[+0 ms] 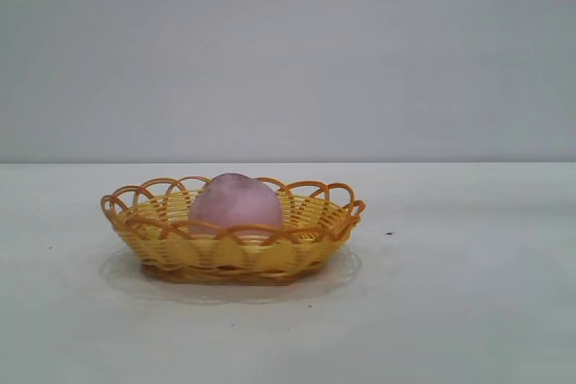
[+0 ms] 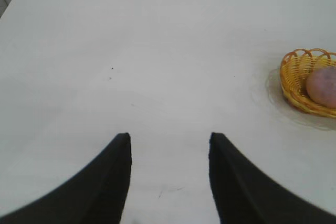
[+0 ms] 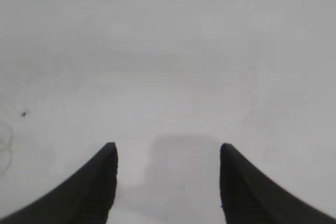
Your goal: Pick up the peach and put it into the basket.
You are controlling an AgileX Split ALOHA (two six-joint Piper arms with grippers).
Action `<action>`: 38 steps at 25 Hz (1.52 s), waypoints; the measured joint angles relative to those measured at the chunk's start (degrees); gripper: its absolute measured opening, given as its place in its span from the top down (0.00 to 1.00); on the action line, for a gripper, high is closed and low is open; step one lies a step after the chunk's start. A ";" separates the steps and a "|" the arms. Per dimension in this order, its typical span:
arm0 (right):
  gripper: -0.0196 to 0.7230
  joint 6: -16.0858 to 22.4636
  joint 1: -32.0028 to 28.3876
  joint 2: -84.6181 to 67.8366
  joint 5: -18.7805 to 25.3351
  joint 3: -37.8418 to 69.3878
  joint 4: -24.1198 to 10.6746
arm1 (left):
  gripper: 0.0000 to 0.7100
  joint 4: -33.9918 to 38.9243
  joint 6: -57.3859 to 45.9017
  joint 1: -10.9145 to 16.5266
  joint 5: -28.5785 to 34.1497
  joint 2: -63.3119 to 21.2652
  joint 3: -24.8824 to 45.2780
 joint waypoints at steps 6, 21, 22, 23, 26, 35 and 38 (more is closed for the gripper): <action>0.42 0.12 0.00 -17.24 9.87 7.05 0.00 | 0.58 0.00 0.00 0.00 0.00 0.00 0.00; 0.49 3.70 0.00 -42.74 23.17 15.72 -1.57 | 0.58 0.00 0.00 0.00 0.00 0.00 0.00; 0.49 4.06 0.00 -44.46 23.40 15.72 -1.66 | 0.58 0.00 0.00 0.00 0.00 0.00 0.00; 0.49 4.33 0.00 -46.25 23.38 15.72 -1.80 | 0.58 0.00 0.00 0.00 0.00 0.00 0.00; 0.49 4.42 0.00 -52.12 23.60 15.72 -1.80 | 0.58 0.00 0.00 0.00 0.00 0.00 0.00; 0.49 4.21 0.00 -64.82 24.64 15.72 -1.82 | 0.58 0.00 0.00 0.00 0.00 0.00 0.00; 0.49 4.13 0.00 -64.82 24.64 15.72 -1.82 | 0.58 0.00 0.00 0.00 0.00 0.00 0.00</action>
